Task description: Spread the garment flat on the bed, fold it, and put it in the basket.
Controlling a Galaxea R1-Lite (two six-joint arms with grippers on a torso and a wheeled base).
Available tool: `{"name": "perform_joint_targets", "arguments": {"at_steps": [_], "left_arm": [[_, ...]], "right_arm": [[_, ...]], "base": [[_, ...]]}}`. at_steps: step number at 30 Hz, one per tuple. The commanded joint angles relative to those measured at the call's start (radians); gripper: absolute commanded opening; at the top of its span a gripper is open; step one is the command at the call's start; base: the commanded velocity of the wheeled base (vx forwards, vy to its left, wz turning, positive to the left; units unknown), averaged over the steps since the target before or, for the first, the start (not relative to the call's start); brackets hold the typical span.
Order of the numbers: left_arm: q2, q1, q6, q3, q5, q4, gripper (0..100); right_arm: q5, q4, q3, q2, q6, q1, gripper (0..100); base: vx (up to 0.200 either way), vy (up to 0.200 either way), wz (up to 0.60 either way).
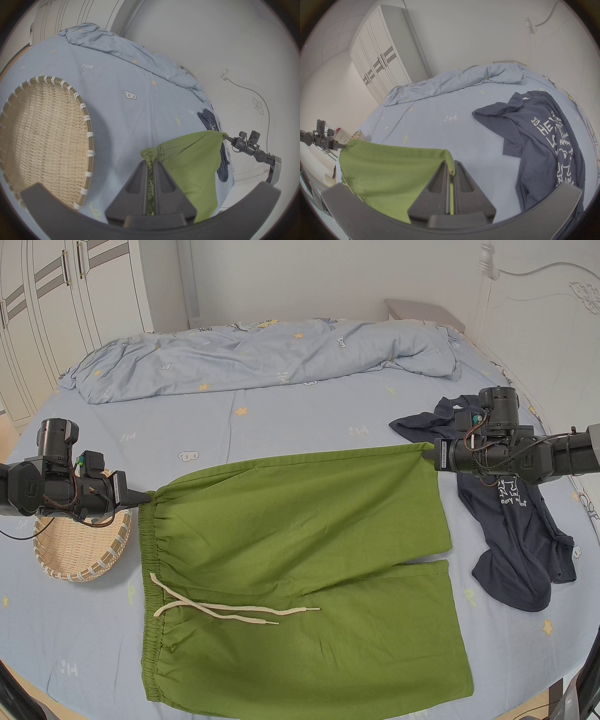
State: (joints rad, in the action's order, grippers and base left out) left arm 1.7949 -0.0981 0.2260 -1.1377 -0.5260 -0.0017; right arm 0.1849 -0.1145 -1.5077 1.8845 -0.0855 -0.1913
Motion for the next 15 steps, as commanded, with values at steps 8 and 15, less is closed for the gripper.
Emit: {"name": "perform_joint_targets", "arguments": {"at_steps": [8,15], "left_arm": [[0.084,-0.008,-0.004,-0.007,0.007,-0.092,0],[0.116,-0.023,-0.01,-0.01,0.007,-0.13,0]], "right_arm": [[-0.025,-0.002,-0.157,0.163,0.006,-0.022,0],[-0.058,-0.053,-0.2,0.223,0.007,-0.022,0]], "base": [[0.0,0.0,0.0],[0.0,0.0,0.0]]}}
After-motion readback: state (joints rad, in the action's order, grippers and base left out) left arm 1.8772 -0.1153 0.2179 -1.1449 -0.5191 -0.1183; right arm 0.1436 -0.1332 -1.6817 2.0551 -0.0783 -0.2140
